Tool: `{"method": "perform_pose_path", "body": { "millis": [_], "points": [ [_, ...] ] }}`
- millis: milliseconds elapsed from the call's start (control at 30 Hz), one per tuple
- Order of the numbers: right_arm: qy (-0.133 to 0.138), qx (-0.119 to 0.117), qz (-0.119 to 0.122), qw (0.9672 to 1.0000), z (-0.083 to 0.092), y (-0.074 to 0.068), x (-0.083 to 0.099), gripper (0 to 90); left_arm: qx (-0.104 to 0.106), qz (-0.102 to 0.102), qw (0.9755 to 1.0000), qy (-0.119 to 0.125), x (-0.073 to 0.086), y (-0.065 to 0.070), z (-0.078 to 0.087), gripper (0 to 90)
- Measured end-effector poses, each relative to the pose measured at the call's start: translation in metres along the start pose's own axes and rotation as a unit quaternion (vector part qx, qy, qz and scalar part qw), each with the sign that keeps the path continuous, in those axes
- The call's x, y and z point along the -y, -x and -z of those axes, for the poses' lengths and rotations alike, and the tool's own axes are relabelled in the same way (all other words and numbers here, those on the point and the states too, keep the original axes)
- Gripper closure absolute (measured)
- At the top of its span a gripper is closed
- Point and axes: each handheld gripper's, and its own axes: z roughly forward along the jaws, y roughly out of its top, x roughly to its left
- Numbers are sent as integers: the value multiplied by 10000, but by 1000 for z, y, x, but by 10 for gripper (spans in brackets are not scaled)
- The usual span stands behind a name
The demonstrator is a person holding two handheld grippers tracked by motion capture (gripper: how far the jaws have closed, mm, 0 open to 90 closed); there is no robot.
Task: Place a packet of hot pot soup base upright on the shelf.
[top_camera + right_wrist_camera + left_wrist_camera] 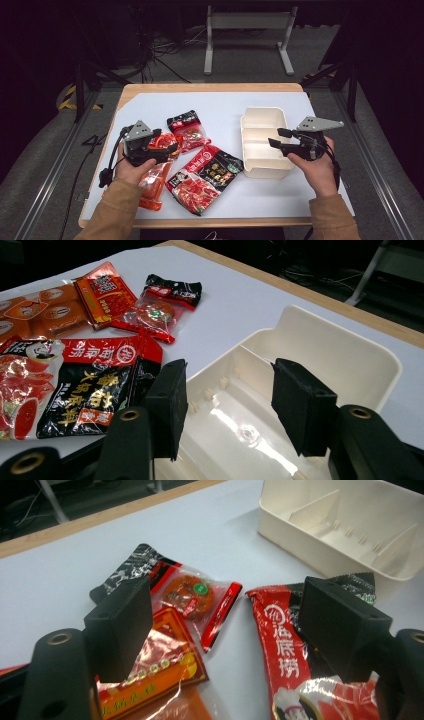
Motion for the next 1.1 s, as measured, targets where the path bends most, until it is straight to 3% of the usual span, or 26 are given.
{"method": "perform_pose_path", "body": {
  "millis": [400,533,700,933,1100],
  "points": [
    [25,47,-56,10000,4,5,2,464,178,-220,9996,-13,-14,14,-22,218],
    [40,55,-53,10000,5,6,2,463,252,-150,9996,-1,-18,17,-31,233],
    [59,79,-10,10000,5,5,1,459,458,-175,9987,-161,-24,18,-45,246],
    [50,96,-10,9999,6,5,3,454,408,-282,9986,-193,-27,25,-59,260],
    [67,93,-15,9999,7,5,3,453,742,-165,9957,-520,-22,22,-75,310]
  ]
}}
